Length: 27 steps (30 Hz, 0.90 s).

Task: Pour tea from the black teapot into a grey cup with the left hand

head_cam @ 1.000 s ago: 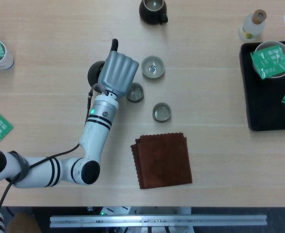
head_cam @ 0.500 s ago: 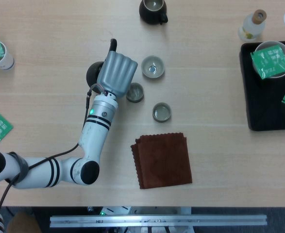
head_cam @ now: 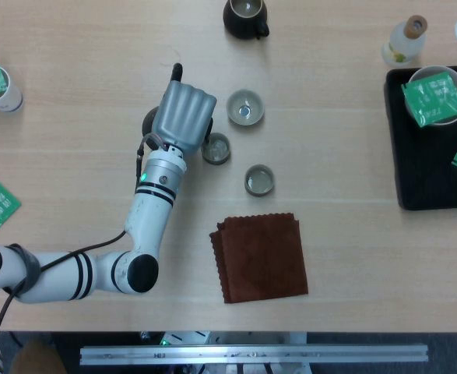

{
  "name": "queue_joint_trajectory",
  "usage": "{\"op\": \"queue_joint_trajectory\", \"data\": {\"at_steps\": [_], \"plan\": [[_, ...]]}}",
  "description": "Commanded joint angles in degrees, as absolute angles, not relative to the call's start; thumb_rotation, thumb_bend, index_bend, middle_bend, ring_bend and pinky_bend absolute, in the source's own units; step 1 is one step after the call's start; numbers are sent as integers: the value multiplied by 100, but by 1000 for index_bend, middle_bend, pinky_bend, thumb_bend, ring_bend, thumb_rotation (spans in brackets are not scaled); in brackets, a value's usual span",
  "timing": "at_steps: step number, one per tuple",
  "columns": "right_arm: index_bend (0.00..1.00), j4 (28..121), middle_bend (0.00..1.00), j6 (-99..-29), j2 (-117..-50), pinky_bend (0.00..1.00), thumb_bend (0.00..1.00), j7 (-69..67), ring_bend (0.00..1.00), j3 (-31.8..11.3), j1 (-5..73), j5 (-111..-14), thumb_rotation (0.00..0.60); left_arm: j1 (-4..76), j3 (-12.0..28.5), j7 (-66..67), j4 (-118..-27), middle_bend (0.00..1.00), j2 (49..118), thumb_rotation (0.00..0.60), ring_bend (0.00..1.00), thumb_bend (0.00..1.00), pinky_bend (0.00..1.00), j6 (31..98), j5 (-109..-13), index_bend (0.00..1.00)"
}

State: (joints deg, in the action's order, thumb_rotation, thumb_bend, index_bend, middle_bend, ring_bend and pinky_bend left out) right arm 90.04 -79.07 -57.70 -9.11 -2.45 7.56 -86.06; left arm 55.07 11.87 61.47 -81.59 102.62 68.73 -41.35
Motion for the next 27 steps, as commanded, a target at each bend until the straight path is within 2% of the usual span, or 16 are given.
{"op": "queue_joint_trajectory", "data": {"at_steps": [1, 17, 27], "plan": [[223, 9005, 309, -7904, -5772, 234, 73, -904, 180, -248, 758, -8601, 600, 5452, 1262, 5962, -8178, 1000, 10201, 414, 958, 462, 196, 6793, -4077, 1000], [223, 9114, 309, -7849, -5778, 235, 72, -775, 180, -261, 803, -8600, 600, 5018, 1606, 4544, -8532, 1000, 9680, 407, 950, 463, 196, 6482, -3956, 1000], [223, 9147, 309, -7795, -5798, 234, 72, -719, 180, -263, 844, -8605, 600, 4555, 1483, 3529, -8730, 1000, 9112, 394, 944, 462, 196, 6474, -4503, 999]]}}
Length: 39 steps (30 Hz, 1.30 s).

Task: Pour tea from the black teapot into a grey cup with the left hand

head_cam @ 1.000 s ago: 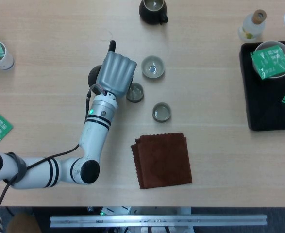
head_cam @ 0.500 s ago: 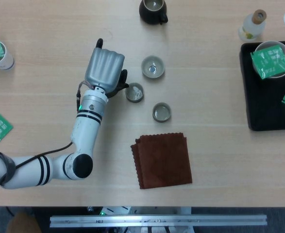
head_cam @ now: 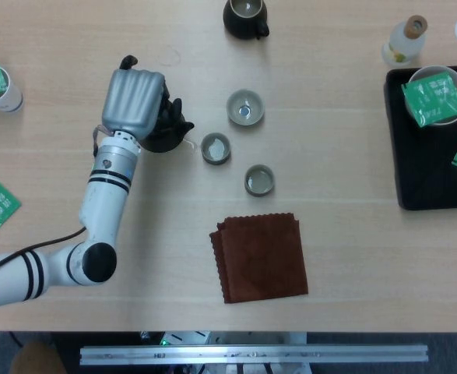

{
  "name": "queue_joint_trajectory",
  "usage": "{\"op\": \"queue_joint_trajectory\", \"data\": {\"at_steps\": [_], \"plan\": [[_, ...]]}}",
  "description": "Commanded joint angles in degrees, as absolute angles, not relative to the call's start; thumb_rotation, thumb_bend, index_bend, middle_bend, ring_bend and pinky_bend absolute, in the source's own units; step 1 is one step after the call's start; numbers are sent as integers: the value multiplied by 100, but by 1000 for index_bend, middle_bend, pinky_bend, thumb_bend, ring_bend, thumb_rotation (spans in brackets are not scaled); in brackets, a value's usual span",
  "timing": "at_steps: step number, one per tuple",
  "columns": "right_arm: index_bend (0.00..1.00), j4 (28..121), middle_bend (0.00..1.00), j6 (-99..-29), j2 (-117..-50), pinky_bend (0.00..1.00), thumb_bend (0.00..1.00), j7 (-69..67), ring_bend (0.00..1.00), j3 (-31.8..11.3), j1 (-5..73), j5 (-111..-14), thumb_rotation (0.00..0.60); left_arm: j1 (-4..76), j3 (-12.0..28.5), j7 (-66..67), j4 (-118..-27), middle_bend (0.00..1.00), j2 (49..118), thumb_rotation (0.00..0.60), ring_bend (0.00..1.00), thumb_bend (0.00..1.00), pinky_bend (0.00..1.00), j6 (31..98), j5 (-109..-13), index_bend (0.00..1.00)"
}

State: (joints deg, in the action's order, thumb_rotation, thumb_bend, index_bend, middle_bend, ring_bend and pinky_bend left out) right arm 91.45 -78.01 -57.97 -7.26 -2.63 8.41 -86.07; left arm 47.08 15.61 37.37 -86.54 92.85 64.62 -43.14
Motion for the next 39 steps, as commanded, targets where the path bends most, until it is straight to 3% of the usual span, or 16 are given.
{"op": "queue_joint_trajectory", "data": {"at_steps": [1, 17, 29, 39], "plan": [[223, 9146, 309, -7784, -5803, 235, 72, -705, 180, -264, 851, -8601, 600, 4488, 1437, 3425, -8746, 1000, 9043, 389, 943, 462, 196, 6492, -4600, 998], [223, 9201, 309, -7660, -5879, 235, 72, -564, 180, -272, 950, -8588, 600, 3768, 796, 2562, -8852, 1000, 8661, 346, 929, 462, 196, 6727, -5619, 983], [223, 9249, 309, -7672, -5854, 234, 72, -518, 180, -261, 939, -8568, 600, 3477, 504, 2147, -8019, 1000, 9032, 344, 917, 462, 196, 6609, -6053, 972], [223, 9297, 309, -7657, -5851, 234, 73, -458, 180, -260, 949, -8549, 600, 3323, 496, 1828, -7418, 1000, 9287, 346, 900, 462, 196, 6421, -6196, 954]]}}
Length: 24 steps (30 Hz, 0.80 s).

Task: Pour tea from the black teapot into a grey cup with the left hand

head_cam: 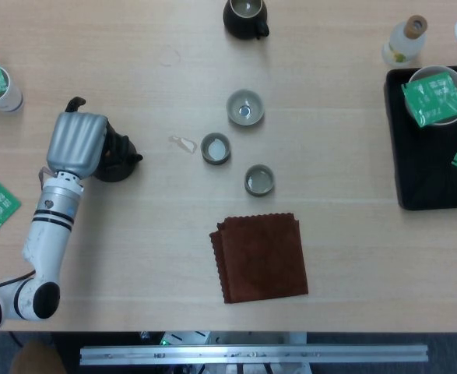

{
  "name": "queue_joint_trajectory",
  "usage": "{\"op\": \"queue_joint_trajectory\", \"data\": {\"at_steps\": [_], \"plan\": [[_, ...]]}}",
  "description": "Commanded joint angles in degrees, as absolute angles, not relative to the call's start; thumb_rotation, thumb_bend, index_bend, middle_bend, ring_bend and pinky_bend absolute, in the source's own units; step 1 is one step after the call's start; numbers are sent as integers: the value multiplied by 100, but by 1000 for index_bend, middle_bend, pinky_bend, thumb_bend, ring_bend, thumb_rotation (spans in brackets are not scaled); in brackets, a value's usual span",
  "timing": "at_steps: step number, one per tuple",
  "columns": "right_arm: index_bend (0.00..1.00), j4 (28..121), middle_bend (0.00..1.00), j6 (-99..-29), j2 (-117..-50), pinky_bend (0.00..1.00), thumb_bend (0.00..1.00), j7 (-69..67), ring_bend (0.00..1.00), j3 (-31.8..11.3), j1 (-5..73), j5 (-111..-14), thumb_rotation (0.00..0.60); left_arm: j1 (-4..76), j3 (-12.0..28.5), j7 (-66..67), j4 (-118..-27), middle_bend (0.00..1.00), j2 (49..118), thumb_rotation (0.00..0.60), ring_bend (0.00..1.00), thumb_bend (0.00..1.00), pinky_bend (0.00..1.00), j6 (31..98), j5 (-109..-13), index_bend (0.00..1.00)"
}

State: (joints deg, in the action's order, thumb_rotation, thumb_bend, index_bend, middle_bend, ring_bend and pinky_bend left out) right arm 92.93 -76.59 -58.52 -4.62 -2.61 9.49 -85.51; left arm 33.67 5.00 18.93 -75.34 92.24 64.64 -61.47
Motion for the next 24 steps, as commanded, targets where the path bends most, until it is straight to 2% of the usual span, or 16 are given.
{"op": "queue_joint_trajectory", "data": {"at_steps": [1, 7, 10, 13, 20, 24], "plan": [[223, 9302, 309, -7658, -5850, 235, 73, -452, 180, -260, 949, -8548, 600, 3308, 496, 1812, -7374, 1000, 9306, 343, 897, 462, 196, 6398, -6204, 952], [223, 9323, 309, -7656, -5851, 235, 72, -425, 180, -259, 953, -8547, 600, 3264, 510, 1874, -7315, 1000, 9334, 347, 880, 462, 196, 6247, -6157, 936], [223, 9332, 309, -7660, -5843, 235, 72, -416, 180, -261, 953, -8543, 600, 3259, 521, 1969, -7334, 1000, 9320, 330, 847, 462, 196, 6183, -6127, 908], [223, 9342, 309, -7661, -5836, 235, 72, -408, 180, -262, 953, -8539, 600, 3252, 548, 2038, -7363, 965, 9301, 264, 775, 462, 196, 6201, -6154, 863], [223, 9335, 309, -7659, -5845, 234, 72, -415, 180, -260, 953, -8533, 600, 3239, 595, 2243, -7522, 872, 9207, 120, 693, 458, 196, 6238, -6197, 797], [223, 9326, 309, -7670, -5847, 234, 73, -431, 180, -266, 956, -8541, 600, 3254, 612, 2517, -7724, 785, 9100, 48, 602, 457, 196, 6193, -6087, 724]]}}
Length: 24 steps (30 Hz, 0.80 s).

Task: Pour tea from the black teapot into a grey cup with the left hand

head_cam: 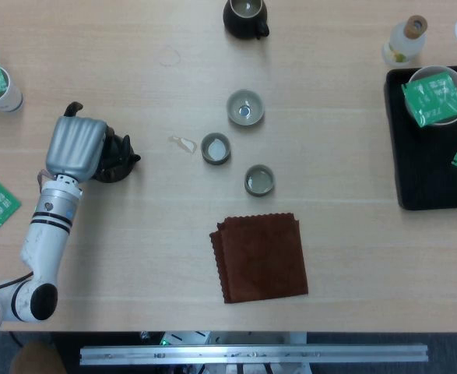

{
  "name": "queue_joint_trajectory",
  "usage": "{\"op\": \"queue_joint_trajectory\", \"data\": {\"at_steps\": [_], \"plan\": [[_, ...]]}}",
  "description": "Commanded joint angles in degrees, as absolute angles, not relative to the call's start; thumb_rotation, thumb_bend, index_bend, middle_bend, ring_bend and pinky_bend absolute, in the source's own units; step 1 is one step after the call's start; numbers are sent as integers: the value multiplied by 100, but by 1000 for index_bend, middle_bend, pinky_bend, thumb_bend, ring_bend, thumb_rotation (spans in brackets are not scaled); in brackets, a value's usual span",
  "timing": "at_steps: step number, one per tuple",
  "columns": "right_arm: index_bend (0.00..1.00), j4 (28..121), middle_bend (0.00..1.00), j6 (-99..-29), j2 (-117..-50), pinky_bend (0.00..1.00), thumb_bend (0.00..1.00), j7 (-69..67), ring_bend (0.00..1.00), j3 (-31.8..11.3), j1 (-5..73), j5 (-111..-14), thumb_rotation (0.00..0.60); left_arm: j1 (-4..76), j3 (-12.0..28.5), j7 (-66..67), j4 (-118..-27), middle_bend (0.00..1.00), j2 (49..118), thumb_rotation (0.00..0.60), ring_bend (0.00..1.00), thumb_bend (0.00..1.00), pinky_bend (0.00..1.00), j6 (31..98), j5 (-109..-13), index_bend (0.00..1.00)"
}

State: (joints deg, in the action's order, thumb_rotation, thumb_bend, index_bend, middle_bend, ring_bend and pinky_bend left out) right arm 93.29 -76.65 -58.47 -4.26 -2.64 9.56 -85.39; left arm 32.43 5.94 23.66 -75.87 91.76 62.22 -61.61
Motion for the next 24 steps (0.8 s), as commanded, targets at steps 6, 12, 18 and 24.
{"op": "queue_joint_trajectory", "data": {"at_steps": [6, 12, 18, 24], "plan": [[223, 9310, 309, -7681, -5851, 234, 72, -457, 180, -262, 950, -8547, 600, 3275, 660, 2729, -7951, 647, 8996, 0, 443, 441, 193, 6228, -6050, 649], [223, 9297, 309, -7714, -5849, 234, 73, -480, 180, -269, 942, -8559, 600, 3270, 783, 2687, -8223, 490, 8817, 0, 330, 423, 180, 6325, -6075, 510], [223, 9290, 309, -7780, -5833, 235, 73, -488, 180, -276, 909, -8555, 600, 3205, 937, 2391, -8744, 447, 8495, 111, 314, 421, 174, 6460, -6171, 396], [223, 9281, 309, -7856, -5789, 234, 73, -485, 180, -277, 831, -8487, 600, 2980, 953, 2125, -9164, 454, 8150, 330, 322, 421, 174, 6921, -6530, 416]]}}
